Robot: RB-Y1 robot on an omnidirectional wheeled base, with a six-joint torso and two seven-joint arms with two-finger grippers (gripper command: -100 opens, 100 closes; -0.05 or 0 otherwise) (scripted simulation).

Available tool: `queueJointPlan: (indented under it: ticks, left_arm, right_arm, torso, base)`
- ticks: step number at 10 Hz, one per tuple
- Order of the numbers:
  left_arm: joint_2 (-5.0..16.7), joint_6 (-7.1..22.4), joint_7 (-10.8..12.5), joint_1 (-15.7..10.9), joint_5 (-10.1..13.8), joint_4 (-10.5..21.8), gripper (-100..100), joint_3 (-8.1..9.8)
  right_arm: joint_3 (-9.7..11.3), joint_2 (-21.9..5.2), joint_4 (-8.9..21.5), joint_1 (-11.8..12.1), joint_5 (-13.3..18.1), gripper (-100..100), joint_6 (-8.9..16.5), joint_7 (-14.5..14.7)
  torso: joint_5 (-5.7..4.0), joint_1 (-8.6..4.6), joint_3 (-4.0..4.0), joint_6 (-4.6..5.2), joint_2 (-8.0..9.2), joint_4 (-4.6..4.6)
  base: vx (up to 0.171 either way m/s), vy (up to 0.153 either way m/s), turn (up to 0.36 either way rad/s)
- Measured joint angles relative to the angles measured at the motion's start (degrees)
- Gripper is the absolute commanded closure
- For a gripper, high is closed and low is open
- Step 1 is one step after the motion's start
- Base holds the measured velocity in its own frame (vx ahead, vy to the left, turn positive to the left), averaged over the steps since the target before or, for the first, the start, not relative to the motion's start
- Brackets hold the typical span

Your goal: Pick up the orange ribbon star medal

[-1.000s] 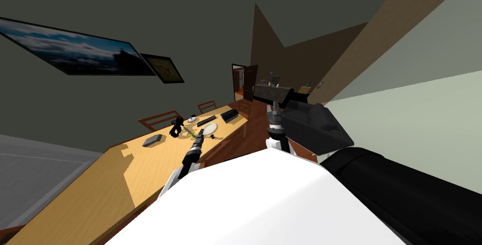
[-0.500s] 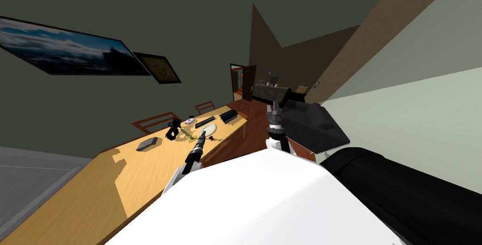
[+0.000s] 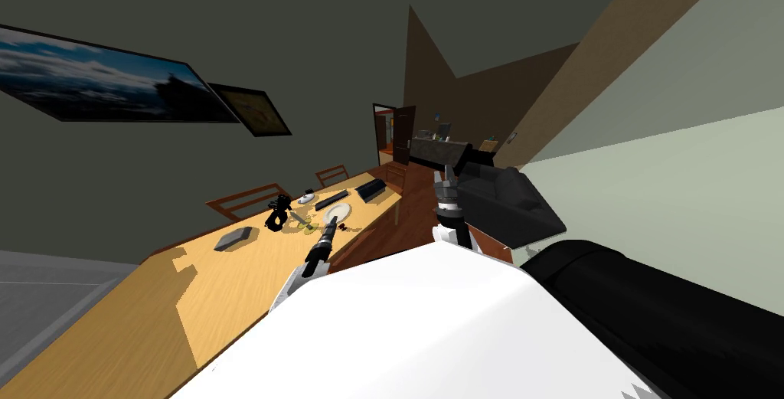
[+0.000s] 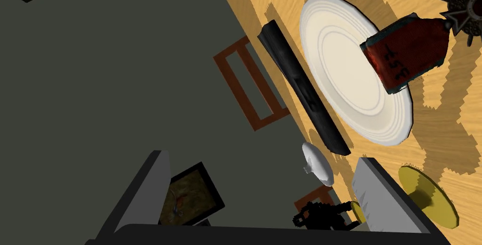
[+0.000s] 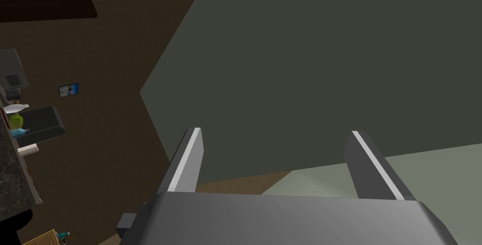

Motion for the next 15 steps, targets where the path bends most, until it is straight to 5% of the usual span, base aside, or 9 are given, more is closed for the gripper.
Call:
queueJointPlan:
  ticks: [5, 13, 14, 15]
  left_arm:
    - [0.4, 3.4, -1.9, -4.6, -0.4, 8.8, -100, -1.21]
    - [2.3, 10.5, -4.6, -11.5, 0.0, 18.1, -100, -4.88]
    - [2.3, 10.6, -4.7, -11.6, 0.0, 18.2, 0, -4.93]
    - [2.3, 10.6, -4.7, -11.6, 0.0, 18.2, -100, -4.92]
  right_arm:
    - [0.0, 0.0, 0.0, 0.0, 0.0, 0, 0.0, 0.0]
    - [0.0, 0.0, 0.0, 0.0, 0.0, 0, 0.0, 0.0]
    - [0.0, 0.0, 0.0, 0.0, 0.0, 0, 0.0, 0.0]
    - [0.0, 0.0, 0.0, 0.0, 0.0, 0, 0.0, 0.0]
  torso:
    - [0.0, 0.0, 0.0, -0.01, 0.0, -0.01]
    - [-0.02, -0.05, 0.03, -0.02, 0.05, 0.01]
    - [-0.01, -0.03, 0.04, -0.02, 0.08, 0.01]
    - [-0.01, -0.01, 0.05, -0.02, 0.09, 0.02]
  base:
    - [0.02, -0.001, -0.011]
    - [0.013, -0.01, 0.017]
    - [0.0, 0.0, 0.0]
    - [0.058, -0.002, 0.01]
